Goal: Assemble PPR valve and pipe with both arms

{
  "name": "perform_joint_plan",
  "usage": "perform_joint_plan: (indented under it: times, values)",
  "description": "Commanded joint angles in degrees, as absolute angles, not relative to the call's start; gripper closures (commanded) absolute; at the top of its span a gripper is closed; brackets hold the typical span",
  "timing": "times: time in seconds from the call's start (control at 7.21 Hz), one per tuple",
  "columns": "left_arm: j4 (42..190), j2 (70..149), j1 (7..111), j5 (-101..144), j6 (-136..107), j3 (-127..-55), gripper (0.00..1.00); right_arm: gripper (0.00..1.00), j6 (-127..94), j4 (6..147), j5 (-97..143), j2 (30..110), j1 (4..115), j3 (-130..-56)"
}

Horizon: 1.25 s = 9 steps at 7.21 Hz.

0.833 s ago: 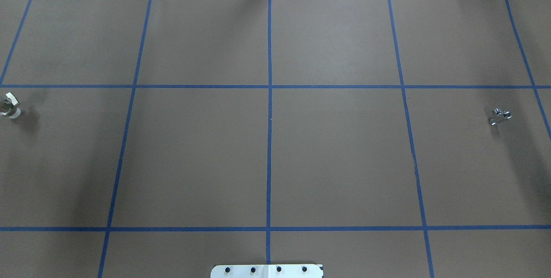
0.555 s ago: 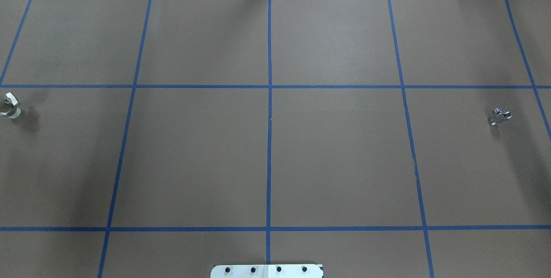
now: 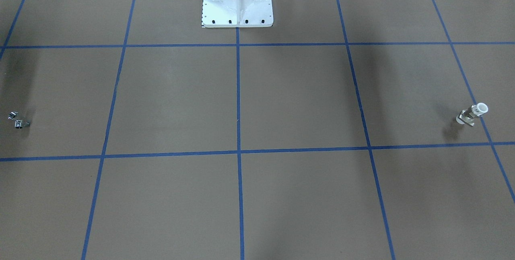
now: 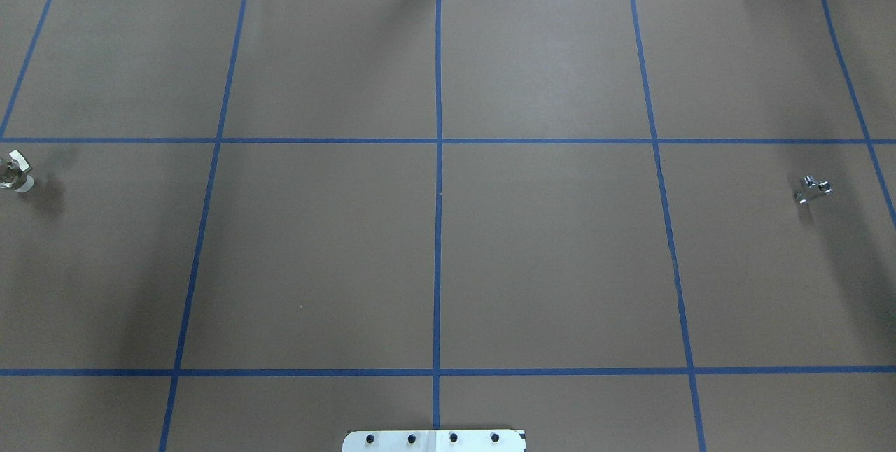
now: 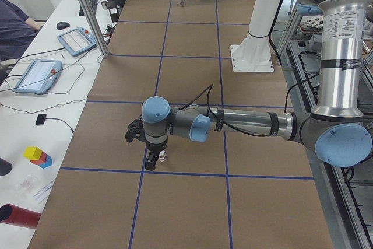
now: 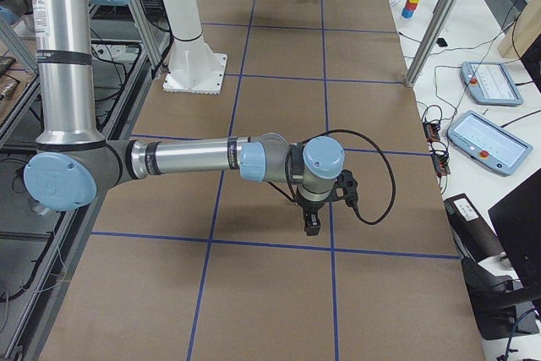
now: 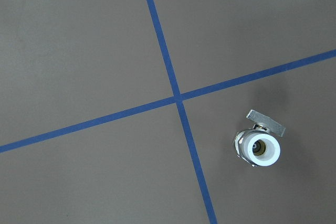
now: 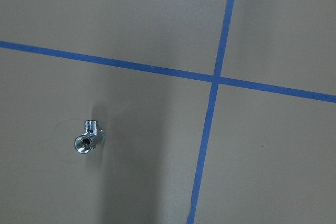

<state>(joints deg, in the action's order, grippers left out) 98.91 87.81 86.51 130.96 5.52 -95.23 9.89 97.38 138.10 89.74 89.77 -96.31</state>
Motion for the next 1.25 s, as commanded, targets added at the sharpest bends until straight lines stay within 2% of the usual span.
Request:
perform_joint_plan:
  times: [0.0, 0.83, 1.11]
  values:
    - [99.14, 87.54, 86.48, 130.96, 5.45, -95.01, 0.00, 0.01, 9.84, 97.38, 137.99, 89.74, 89.82, -96.07]
    - [98.61, 90.87, 84.21, 130.69, 4.23, -95.71, 0.00, 0.01, 9.84, 97.38, 137.99, 90.26, 89.91, -96.33]
    - [99.67, 92.81, 82.89, 131.48, -5.51, -95.80, 0.00, 0.01, 9.93, 97.38, 137.90, 90.18, 89.91, -96.33]
